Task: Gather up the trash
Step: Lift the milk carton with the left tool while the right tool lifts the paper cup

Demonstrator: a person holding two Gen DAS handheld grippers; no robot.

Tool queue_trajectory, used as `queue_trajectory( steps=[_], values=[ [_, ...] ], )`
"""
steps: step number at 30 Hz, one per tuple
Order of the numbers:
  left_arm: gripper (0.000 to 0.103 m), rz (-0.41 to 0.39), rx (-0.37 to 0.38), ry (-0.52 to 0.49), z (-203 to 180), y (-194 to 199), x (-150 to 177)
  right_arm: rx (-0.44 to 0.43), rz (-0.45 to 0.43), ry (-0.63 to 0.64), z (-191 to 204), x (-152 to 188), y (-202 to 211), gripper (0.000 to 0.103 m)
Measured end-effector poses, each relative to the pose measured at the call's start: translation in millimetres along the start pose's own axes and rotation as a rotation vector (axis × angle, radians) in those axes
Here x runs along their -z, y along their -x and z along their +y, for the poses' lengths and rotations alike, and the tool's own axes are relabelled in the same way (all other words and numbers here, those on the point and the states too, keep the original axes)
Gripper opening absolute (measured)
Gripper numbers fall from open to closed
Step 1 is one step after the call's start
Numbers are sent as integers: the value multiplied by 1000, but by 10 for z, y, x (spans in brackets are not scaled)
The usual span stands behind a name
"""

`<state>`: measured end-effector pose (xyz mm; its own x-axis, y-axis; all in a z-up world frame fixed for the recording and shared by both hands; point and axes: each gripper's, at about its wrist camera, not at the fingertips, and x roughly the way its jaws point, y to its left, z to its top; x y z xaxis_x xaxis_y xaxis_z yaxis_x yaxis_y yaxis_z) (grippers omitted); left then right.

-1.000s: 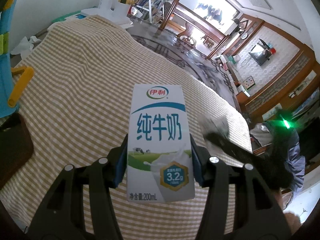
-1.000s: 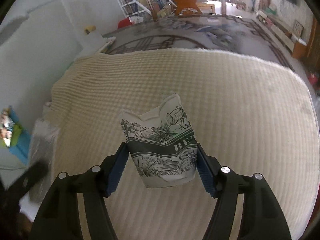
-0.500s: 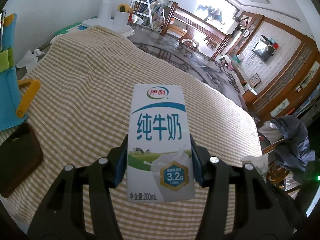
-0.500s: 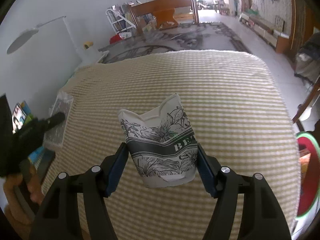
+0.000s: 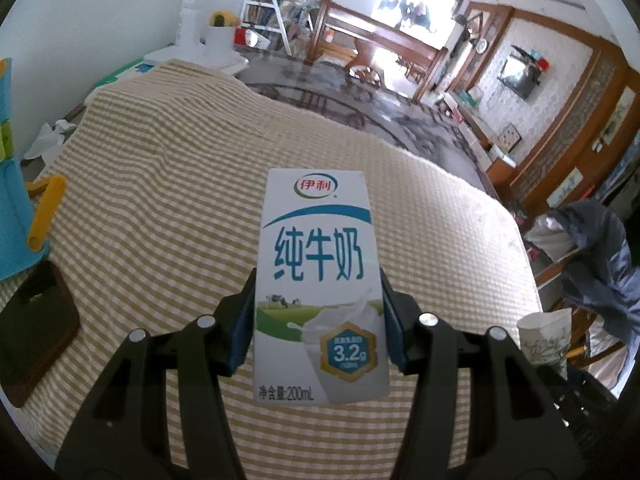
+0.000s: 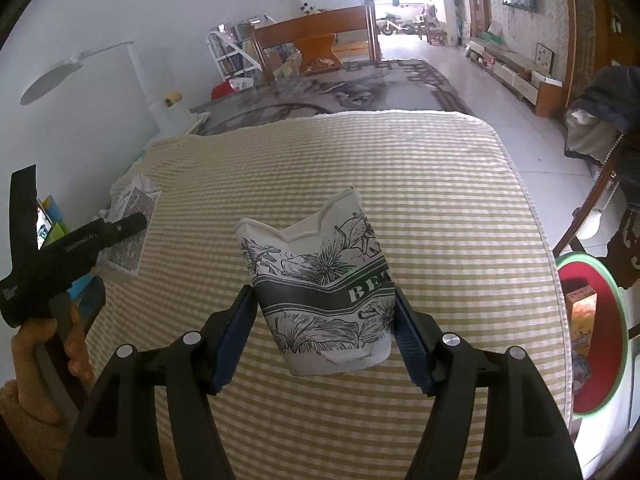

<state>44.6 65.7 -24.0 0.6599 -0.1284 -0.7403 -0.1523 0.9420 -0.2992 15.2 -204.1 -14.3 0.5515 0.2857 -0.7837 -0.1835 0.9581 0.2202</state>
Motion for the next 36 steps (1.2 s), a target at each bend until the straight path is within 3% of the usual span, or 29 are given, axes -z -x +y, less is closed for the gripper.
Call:
queue_trajectory(
  steps=[6,12,22,29,36],
  values=[
    [52,189,2,-54,-116,-383,159,1,122,3,14,103,-233,65],
    [54,274,-16,-82,-192,-618,263,1,159,47,105,164,-316,65],
    [55,247,9,-70,-210,-591,259,-23,146,14,64,156,-282,65],
    [55,151,21,-44,-173,-397,173,-29,124,-6,15,139,-218,65],
    [55,18,-3,-110,-244,101,147,-34,65,-26,-51,85,-22,65]
  ],
)
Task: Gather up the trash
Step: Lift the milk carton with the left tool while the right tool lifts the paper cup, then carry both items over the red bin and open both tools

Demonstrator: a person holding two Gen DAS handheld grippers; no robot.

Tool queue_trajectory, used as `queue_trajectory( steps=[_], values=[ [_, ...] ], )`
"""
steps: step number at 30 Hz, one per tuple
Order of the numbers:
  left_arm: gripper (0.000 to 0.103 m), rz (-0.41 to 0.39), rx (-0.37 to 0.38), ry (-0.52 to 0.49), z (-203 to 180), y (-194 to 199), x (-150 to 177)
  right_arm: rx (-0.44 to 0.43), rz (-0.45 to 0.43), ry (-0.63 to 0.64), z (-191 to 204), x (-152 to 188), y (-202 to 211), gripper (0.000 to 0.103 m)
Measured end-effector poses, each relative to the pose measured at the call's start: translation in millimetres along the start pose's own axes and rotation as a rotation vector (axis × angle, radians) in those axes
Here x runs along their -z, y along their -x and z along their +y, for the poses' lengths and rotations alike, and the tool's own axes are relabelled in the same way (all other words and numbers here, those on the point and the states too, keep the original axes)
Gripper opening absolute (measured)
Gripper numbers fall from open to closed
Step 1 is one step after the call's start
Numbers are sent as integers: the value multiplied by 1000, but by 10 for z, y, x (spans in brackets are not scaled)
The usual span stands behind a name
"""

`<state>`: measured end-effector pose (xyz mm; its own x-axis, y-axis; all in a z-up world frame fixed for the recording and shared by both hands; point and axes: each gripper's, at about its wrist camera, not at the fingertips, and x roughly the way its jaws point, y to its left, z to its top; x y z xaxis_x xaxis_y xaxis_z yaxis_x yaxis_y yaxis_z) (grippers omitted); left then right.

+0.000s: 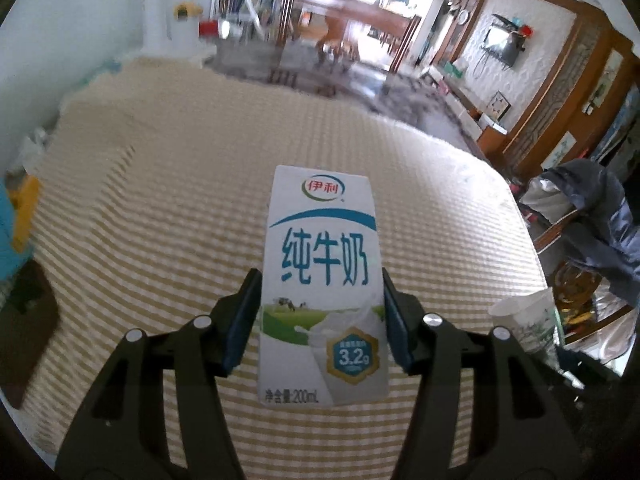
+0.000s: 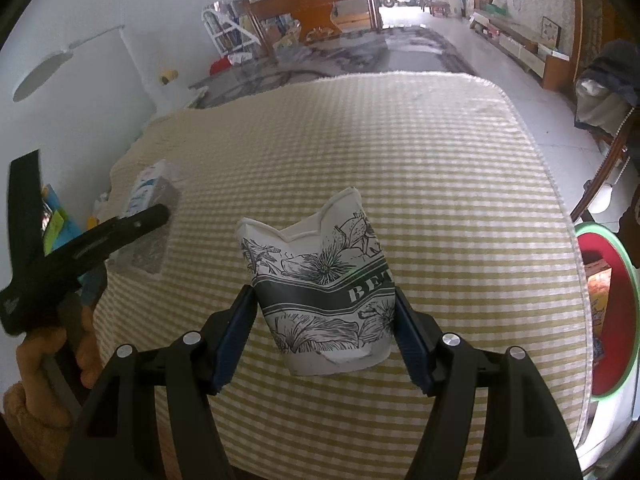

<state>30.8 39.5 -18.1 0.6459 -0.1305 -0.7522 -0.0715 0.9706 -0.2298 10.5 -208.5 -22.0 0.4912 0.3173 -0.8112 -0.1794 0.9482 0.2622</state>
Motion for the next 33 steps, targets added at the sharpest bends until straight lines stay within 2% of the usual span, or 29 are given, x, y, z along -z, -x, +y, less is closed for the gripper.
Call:
queue_trajectory(
  steps=[6,11,16,23,33],
  values=[
    [55,-76,15,-39,-240,344,15,-13,-68,-29,-72,-28,243,65],
    [55,-94,58,-97,-613,505,56,-23,-126,-46,-200,-56,508,65],
    [55,-110,113,-154,-1006,650,86,-15,-194,-118,-534,-8,852,65],
    [55,-73,186,-230,-1503,601,176,29,-280,-256,-1147,136,1269,65],
    [55,33,301,-324,-2210,411,342,96,-319,-433,-1850,489,1411,65]
  ],
)
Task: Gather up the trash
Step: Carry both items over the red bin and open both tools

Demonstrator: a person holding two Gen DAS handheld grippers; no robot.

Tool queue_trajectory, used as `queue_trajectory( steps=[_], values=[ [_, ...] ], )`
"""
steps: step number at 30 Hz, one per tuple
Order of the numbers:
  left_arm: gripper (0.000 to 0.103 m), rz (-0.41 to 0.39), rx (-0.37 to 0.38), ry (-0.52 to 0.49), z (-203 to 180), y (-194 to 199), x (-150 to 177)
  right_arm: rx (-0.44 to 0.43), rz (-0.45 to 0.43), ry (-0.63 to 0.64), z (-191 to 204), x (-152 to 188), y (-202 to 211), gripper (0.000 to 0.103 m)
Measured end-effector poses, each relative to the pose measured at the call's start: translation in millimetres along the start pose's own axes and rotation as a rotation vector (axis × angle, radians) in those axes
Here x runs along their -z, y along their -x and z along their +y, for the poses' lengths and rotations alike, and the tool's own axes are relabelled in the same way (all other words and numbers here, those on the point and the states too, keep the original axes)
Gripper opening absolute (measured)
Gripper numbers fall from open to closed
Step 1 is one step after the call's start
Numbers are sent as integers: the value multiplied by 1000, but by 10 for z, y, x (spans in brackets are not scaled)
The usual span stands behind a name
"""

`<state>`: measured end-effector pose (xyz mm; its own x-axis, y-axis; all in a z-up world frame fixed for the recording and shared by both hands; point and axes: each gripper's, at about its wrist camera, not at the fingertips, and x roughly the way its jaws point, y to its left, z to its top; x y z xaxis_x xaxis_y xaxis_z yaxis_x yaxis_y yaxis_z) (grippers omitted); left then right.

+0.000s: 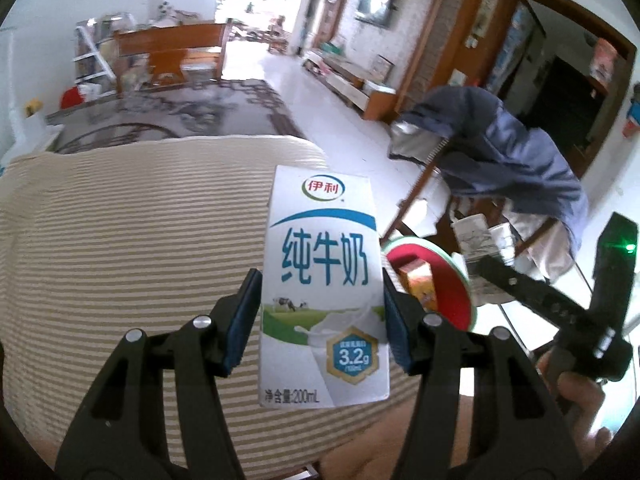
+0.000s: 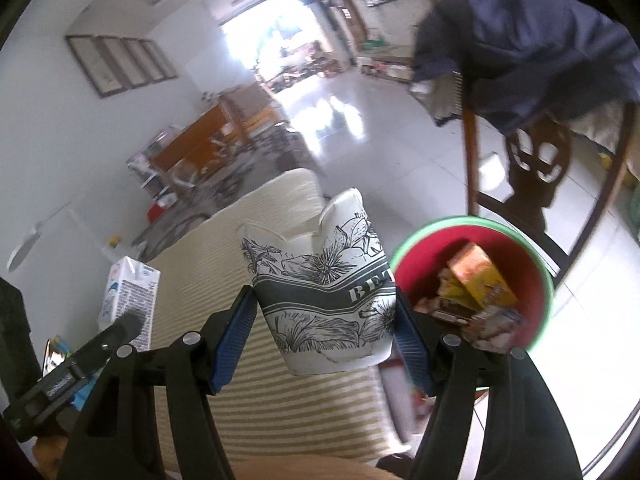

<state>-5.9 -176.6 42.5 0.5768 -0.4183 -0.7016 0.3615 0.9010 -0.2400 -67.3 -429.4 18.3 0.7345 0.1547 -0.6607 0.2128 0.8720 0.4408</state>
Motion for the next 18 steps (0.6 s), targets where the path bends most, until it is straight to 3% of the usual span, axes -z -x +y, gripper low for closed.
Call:
queue_trajectory(
  steps=[7,12,14,15,18],
  values=[
    [55,130,180,-43,-491,-483,-186,102,0,-70,-477,19,-96,65],
    [55,189,253,-146,-971,-839,-310,176,-6,-107,-818,-14,-179,66],
    [71,204,256,-197,-1121,-936,-311,211,-8,-114,-905,-37,-206,68],
    [86,191,251,-210,-1159,-938,-311,233,-15,-128,-966,-48,-213,77],
    [91,109,236,-211,-1140,-821,-300,255,-34,-151,-1036,-63,-195,81]
  ],
)
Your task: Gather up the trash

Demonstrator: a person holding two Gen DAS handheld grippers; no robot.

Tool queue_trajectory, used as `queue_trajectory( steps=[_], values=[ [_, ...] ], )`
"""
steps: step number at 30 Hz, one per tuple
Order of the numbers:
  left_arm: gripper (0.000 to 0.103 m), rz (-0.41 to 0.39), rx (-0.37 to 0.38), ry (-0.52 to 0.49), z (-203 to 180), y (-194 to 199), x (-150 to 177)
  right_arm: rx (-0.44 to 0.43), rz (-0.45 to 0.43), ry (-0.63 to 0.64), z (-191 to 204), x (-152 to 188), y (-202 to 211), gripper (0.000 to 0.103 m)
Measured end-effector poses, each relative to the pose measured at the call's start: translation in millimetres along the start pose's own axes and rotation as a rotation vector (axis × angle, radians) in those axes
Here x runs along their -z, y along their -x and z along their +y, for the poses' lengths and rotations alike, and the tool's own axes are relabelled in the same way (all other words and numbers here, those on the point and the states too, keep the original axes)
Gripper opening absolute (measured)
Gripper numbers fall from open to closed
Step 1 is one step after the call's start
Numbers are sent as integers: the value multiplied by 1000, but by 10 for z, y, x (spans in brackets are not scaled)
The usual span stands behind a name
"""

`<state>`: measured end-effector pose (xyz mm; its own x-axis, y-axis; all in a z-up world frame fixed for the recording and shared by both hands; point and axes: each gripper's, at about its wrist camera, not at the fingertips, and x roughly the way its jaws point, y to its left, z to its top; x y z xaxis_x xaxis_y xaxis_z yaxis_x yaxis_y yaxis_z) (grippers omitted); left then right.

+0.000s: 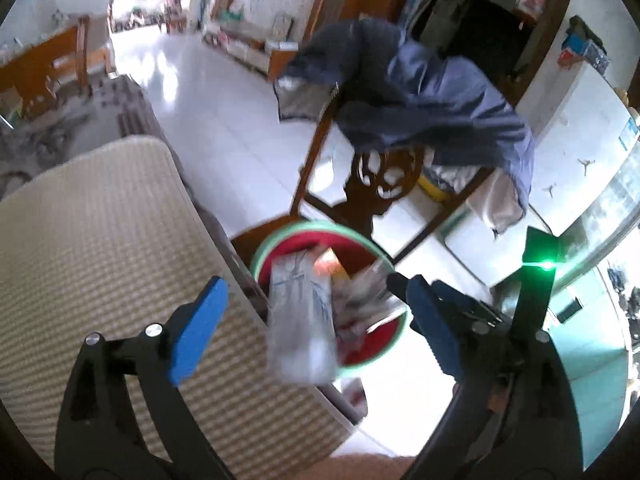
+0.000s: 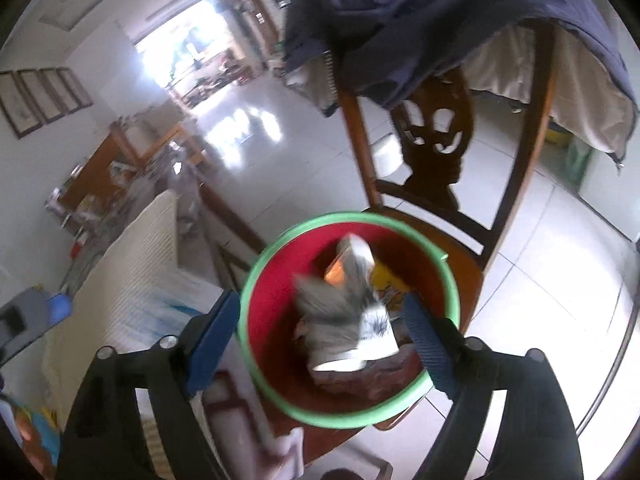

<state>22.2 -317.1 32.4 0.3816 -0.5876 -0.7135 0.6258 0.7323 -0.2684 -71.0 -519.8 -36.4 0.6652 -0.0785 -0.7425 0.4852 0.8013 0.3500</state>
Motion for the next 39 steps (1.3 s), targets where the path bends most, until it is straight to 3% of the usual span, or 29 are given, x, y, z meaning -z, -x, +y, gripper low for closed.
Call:
queue_trajectory(
  steps=[3,10,16,20,25,31,35,39],
  values=[
    [97,-77,-61,0,86,220,39,-10,-22,11,88,4,82,81],
    [97,-267,-217,50,490,959,124,-104,-120,134,778,-44,392,87],
    [97,-359,-303,116,888,1503,264,-237,-235,226,1564,-26,726,96],
    [98,-379,-333,169,1131,1724,429,-297,-232,285,2057,157,691,96],
    [98,-423,-428,217,1458,1927,704,-278,-275,378,2476,571,516,96],
    [98,-564,-502,307,1777,2113,936,-190,-385,495,2668,830,499,96],
    [98,-543,-576,270,1864,2122,981,-186,-430,522,2665,881,499,96],
    [98,-522,-620,310,2016,2169,1040,-152,-414,539,2689,900,419,96]
  ],
)
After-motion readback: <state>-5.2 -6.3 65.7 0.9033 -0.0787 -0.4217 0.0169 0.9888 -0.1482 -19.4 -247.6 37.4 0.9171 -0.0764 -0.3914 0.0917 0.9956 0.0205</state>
